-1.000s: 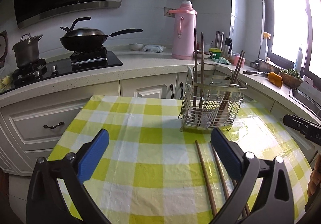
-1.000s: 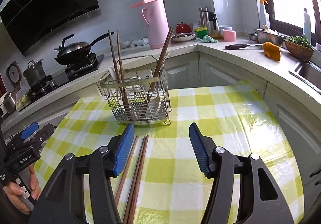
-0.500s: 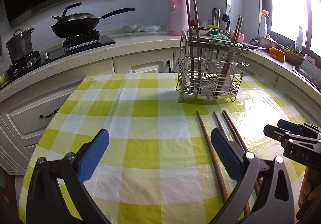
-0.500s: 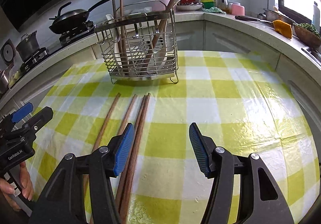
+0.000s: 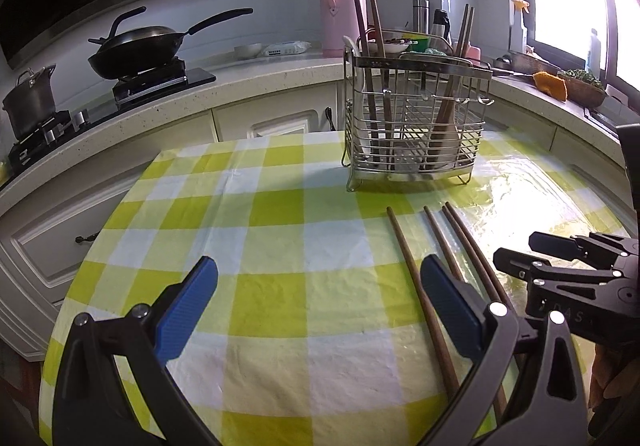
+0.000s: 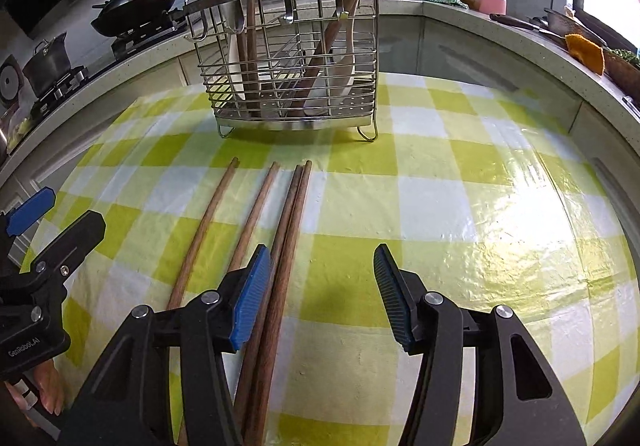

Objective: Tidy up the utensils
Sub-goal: 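Move both tools back down over the remaining wooden chopsticks on the cloth, then grasp one wooden chopstick with the right tool while the left tool grasps another chopstick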

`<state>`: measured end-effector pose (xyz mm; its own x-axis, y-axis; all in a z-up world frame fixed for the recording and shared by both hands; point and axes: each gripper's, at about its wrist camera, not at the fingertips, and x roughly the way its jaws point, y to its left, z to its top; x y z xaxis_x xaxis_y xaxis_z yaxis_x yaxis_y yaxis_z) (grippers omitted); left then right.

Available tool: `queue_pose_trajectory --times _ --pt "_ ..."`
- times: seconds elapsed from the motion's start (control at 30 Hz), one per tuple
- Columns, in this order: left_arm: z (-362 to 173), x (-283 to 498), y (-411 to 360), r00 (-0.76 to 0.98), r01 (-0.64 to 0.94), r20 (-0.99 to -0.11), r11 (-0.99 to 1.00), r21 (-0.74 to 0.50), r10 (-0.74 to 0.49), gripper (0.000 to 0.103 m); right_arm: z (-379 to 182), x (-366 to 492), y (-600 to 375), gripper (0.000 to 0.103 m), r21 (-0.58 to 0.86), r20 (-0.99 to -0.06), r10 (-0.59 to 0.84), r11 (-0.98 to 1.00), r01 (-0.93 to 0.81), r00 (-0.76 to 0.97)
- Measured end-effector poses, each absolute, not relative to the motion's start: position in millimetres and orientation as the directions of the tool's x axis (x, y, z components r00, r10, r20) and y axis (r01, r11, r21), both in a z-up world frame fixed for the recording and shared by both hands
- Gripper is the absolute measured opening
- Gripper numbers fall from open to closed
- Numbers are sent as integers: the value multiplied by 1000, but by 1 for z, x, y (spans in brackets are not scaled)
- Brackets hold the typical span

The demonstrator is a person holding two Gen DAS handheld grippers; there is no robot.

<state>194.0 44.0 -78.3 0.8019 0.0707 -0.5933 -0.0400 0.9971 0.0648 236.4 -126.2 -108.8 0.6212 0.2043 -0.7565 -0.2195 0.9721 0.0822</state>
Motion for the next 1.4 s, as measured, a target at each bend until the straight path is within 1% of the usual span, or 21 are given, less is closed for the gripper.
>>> queue_pose_trajectory --times 0.1,0.3,0.37,0.4,0.6,0.9,0.97,1.03,1.17,1.27,1.33,1.37,1.4 --pt "-78 194 46 803 -42 -592 997 62 71 98 -110 241 -124 46 76 -765 196 973 -217 613" --pt "-81 196 48 798 -42 -598 997 60 70 98 -114 247 -120 45 74 -778 191 974 -214 598" --pt "-82 195 49 797 -42 -600 997 59 69 98 -115 248 -118 42 64 -782 181 975 -212 596" --pt "-82 195 49 796 -42 -601 997 57 68 98 -116 249 -117 38 67 -786 182 975 -212 591" --pt "-83 196 50 794 -42 -604 997 58 68 98 -120 252 -111 33 52 -797 172 975 -217 579" --pt "-84 196 52 790 -43 -610 998 47 63 98 -119 265 -99 30 6 -827 132 974 -226 547" --pt "-84 197 51 785 -38 -617 998 44 57 98 -119 267 -97 22 1 -829 131 972 -234 544" --pt "-85 199 49 777 -31 -627 999 41 50 98 -118 266 -97 10 -1 -832 130 972 -236 539" --pt "-87 206 44 758 -11 -652 1000 23 23 98 -118 261 -109 8 15 -825 143 973 -232 546" --pt "-93 218 35 726 -3 -687 1000 26 20 97 -119 255 -119 7 29 -819 154 973 -228 553" --pt "-98 229 29 693 8 -721 1000 15 5 91 -119 252 -126 7 43 -816 163 974 -222 554" --pt "-101 234 25 676 14 -737 1000 13 0 86 -119 251 -130 7 49 -815 165 975 -218 555" --pt "-104 239 20 658 17 -753 1000 19 3 84 -119 250 -133 7 56 -815 169 975 -215 555"
